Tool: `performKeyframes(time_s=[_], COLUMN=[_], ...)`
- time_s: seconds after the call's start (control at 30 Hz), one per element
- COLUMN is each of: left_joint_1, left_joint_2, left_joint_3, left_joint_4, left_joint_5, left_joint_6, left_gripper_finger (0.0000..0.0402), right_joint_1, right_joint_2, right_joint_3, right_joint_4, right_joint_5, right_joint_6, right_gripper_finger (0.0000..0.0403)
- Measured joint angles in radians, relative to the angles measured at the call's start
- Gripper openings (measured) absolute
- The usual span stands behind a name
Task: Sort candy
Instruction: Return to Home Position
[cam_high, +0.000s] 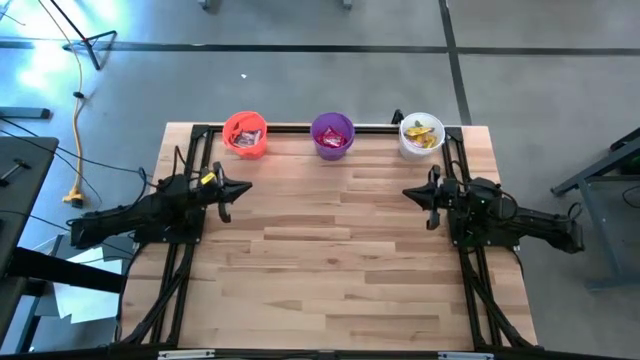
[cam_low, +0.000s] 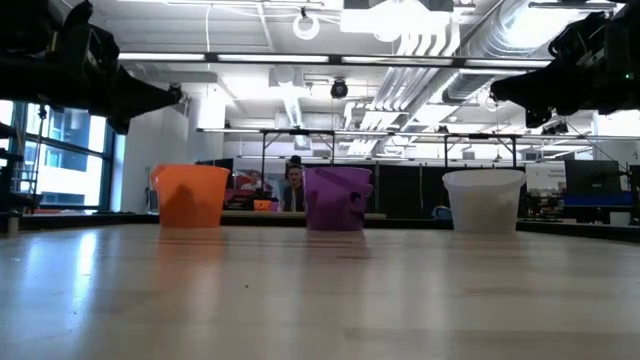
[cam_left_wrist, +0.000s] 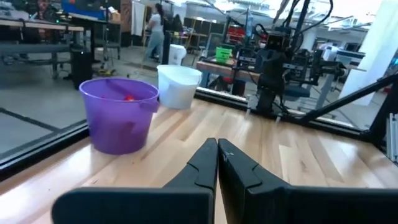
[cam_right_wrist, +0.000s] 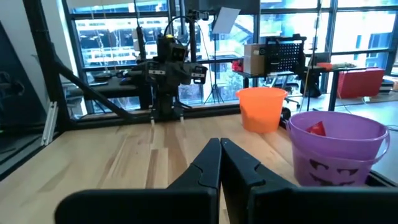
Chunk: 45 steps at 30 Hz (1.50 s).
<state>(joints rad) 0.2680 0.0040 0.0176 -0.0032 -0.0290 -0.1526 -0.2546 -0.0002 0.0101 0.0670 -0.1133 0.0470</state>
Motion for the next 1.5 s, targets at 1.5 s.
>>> performKeyframes(time_s=[1.5], left_joint_1=[0.001], left_joint_2=[0.023], left_joint_3=[0.0], left_joint_4=[0.026], left_joint_5=[-0.136], left_joint_6=[-0.063], left_gripper_finger=[0.0], right_joint_1=[0.0], right_joint_2=[0.002], right_joint_3=[0.0], right_joint_4=[-0.033], right_joint_5=[0.254], right_joint_6=[0.001], right_gripper_finger=[0.0])
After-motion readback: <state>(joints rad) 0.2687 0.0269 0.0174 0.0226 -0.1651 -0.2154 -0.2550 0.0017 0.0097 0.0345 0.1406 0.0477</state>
